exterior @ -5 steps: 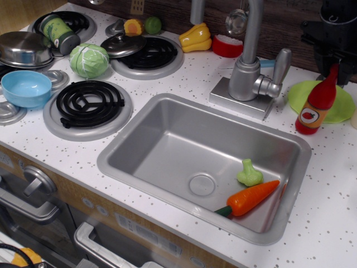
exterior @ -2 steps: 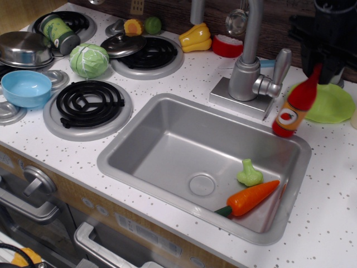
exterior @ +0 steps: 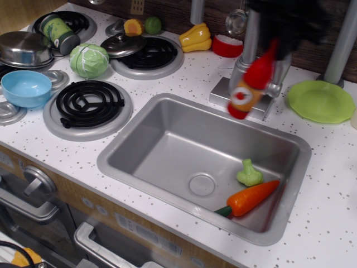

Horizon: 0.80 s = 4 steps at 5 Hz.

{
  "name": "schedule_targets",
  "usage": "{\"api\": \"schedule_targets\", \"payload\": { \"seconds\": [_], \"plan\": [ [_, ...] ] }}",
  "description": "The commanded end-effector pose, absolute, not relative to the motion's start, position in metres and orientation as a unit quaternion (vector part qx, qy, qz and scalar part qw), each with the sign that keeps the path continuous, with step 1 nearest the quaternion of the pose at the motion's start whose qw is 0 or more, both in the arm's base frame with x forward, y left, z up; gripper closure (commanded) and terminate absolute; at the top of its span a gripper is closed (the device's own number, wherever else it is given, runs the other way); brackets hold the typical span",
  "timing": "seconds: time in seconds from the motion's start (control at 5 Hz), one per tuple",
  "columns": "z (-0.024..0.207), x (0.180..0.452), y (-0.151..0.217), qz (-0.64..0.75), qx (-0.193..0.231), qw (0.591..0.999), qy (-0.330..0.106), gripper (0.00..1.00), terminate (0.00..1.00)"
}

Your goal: Put red bottle in sink

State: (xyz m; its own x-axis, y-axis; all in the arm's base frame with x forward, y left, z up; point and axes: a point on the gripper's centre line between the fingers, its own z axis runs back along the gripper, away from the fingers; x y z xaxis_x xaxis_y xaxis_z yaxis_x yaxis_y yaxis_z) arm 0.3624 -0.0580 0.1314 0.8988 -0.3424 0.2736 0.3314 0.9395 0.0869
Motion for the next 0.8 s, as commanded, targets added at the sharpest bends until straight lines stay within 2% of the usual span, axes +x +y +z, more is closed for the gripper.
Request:
{"api": "schedule_targets", "payload": {
  "seconds": [0.0, 0.2, 0.6],
  "plan": [
    [0.124, 0.341, -0.005, -0.207, 0.033, 0.961, -0.181, 1.00, 0.00],
    [0.100, 0.333, 0.015, -0.214, 0.014, 0.962, -0.171, 1.00, 0.00],
    [0.050, 0.327, 0.032, -0.223, -0.035, 0.950, -0.218, 1.00, 0.00]
  ]
}}
